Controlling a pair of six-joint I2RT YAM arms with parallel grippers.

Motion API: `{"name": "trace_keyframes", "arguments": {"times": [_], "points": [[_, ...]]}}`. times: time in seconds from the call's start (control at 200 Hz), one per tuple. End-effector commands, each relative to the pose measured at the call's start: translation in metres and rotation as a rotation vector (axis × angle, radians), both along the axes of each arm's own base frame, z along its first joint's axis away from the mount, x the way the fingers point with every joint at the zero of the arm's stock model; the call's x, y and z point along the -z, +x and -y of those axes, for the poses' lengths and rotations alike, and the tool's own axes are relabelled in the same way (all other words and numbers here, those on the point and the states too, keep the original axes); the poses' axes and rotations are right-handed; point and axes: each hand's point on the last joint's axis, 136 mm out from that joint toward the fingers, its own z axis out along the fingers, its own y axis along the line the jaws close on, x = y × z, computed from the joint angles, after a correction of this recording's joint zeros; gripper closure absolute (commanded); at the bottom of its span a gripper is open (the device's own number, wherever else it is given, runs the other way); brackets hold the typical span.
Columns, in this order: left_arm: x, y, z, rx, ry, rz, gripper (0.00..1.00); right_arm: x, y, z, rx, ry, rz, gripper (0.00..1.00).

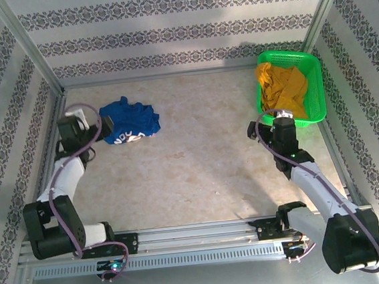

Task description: Fold the inside-out t-shirt

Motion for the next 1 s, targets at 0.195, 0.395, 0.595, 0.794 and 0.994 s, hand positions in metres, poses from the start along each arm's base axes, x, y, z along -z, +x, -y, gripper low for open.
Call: {"name": "trace_keyframes", "arguments": {"times": [0.195,0.395,0.595,0.794,0.994], "points": [[0.042,0.005,0.019,0.018,0.285,0.174,0.0,0.019,0.042,0.017,-0.031,-0.278,0.121,0.02],[0.064,0.009,0.033,0.091,0.298,0.21,0.01,0.027,0.067,0.004,-0.17,-0.283,0.245,0.02],[0.067,0.01,0.038,0.127,0.293,0.196,0.01,0.033,0.075,0.007,-0.166,-0.253,0.262,0.02],[0.064,0.001,0.048,0.161,0.305,0.259,0.01,0.033,0.072,0.012,-0.124,-0.276,0.247,0.02],[0.068,0.011,0.038,0.122,0.297,0.185,0.01,0.032,0.071,0.017,-0.087,-0.291,0.246,0.02]]}}
